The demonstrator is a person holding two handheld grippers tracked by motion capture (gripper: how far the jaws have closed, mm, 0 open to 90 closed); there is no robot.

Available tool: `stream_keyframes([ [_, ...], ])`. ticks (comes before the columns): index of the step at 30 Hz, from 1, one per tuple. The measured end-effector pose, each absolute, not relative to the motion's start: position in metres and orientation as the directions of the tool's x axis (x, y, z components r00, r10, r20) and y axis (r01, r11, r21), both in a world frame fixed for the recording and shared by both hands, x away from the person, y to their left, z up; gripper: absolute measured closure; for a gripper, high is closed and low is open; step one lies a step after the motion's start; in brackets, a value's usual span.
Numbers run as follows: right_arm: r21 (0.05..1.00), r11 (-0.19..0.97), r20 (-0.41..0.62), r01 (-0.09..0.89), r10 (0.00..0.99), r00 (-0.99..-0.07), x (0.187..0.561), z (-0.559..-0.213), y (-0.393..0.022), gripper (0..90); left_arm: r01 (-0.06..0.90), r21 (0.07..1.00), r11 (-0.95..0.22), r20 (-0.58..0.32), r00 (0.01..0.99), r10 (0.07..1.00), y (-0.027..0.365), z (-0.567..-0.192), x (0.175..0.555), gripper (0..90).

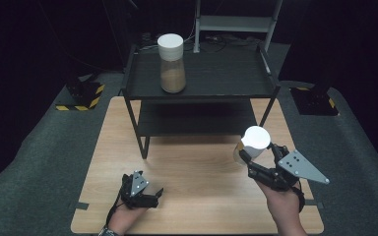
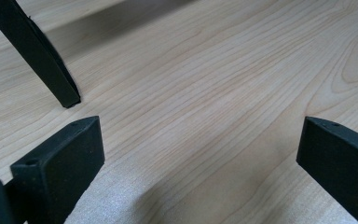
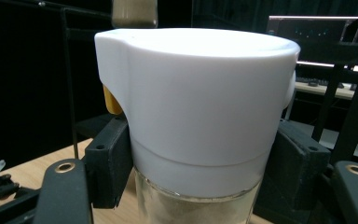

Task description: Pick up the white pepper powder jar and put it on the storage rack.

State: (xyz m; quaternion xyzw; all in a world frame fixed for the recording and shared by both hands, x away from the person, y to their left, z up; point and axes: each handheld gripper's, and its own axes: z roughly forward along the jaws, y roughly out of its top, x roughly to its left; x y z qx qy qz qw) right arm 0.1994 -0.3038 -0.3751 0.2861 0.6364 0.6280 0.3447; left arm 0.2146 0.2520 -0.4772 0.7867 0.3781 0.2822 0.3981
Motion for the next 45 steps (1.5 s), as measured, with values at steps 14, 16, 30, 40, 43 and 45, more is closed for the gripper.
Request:
stream_keyframes([
  [14,0.995,0.027,-0.081,-0.1,0.807,-0.585,0.208,-0.35,-0.299,30.2,0.371,0.84,-0.396,0.139,0.558,0.818,0.253,-0.477,0.215,1.0],
  [16,0.994,0.026,-0.084,-0.107,0.808,-0.583,0.21,-0.346,-0.299,30.2,0.371,0.84,-0.395,0.138,0.559,0.818,0.253,-0.477,0.215,1.0],
  [30,0.99,0.016,-0.094,-0.142,0.82,-0.565,0.22,-0.319,-0.294,30.2,0.372,0.841,-0.394,0.134,0.562,0.816,0.254,-0.477,0.216,1.0],
  [40,0.988,0.019,-0.103,-0.156,0.828,-0.551,0.228,-0.301,-0.287,30.2,0.371,0.84,-0.396,0.133,0.567,0.813,0.255,-0.477,0.216,1.0],
  [43,0.987,0.022,-0.107,-0.161,0.831,-0.546,0.231,-0.295,-0.285,30.2,0.371,0.84,-0.396,0.132,0.569,0.812,0.255,-0.477,0.217,1.0],
  [45,0.986,0.021,-0.108,-0.165,0.834,-0.542,0.232,-0.291,-0.283,30.2,0.371,0.84,-0.396,0.13,0.57,0.811,0.255,-0.477,0.217,1.0],
])
